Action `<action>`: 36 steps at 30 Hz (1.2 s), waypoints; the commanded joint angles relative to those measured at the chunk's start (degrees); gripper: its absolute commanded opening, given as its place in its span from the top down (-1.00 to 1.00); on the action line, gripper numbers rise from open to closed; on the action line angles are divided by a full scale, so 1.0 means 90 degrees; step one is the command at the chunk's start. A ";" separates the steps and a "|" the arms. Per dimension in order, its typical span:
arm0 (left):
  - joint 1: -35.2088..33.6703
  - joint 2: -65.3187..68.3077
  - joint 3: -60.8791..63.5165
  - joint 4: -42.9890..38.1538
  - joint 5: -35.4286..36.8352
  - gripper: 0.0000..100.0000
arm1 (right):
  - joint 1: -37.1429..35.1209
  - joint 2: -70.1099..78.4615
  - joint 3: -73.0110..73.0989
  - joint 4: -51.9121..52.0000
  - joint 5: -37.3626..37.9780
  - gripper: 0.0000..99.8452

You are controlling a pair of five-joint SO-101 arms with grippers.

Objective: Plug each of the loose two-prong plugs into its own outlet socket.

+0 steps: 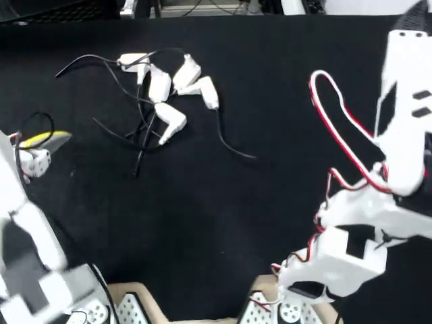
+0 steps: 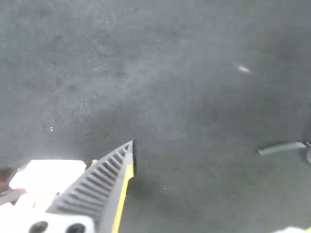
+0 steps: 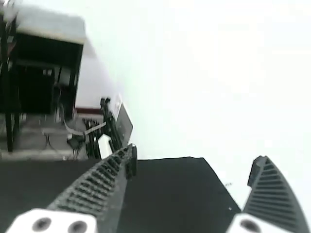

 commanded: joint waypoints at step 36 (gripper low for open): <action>0.2750 -0.8908 0.2965 -0.0254 -0.2364 -0.20 | -0.1035 -0.9978 1.5145 -0.3810 -0.0713 0.28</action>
